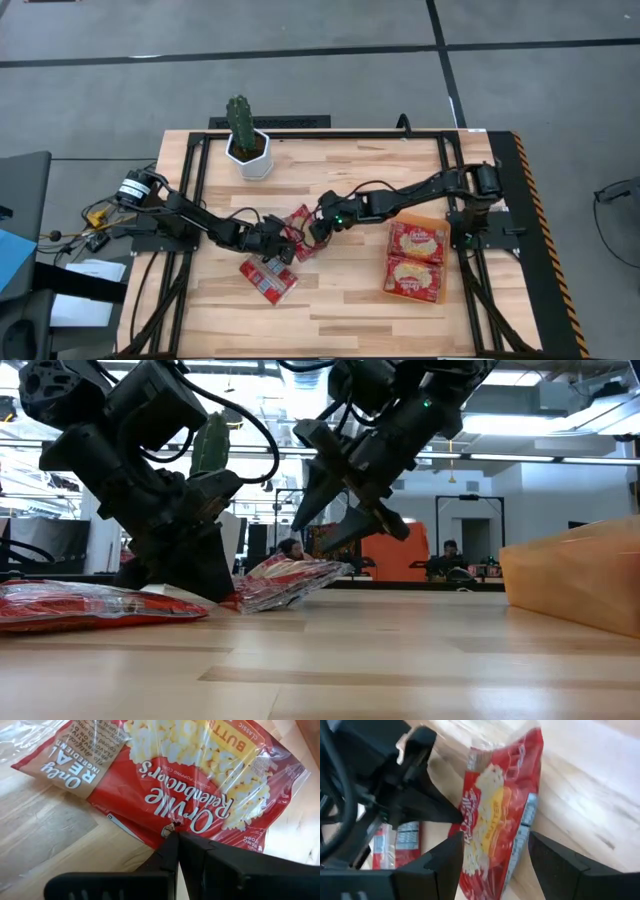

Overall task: Sort popcorn bags into baskets
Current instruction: Put the popcorn bag into the orange bin

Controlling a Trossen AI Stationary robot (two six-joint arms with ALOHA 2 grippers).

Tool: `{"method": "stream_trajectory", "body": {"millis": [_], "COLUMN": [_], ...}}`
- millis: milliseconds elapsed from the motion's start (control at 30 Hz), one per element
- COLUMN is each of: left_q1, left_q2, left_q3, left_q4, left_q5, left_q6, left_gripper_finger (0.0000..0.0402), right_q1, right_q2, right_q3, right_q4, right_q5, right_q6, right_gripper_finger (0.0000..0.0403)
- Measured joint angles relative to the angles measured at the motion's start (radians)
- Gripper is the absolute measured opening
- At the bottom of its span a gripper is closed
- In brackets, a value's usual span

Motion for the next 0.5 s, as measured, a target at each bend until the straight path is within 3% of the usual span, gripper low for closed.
{"method": "stream_trajectory", "body": {"millis": [333, 500], "left_q1": [0.0, 0.0], "left_q2": [0.0, 0.0], "left_q3": [-0.001, -0.002], "left_q4": [0.0, 0.001], "left_q5": [0.0, -0.001], "left_q6": [0.004, 0.004], "left_gripper_finger": [0.0, 0.0], "right_q1": [-0.031, -0.042], "right_q2": [0.002, 0.052], "right_q3": [0.0, -0.001], "right_q4": [0.003, 0.04], "right_q5": [-0.021, -0.099], "right_q6": [-0.087, -0.088], "right_gripper_finger": [0.0245, 0.0245]}}
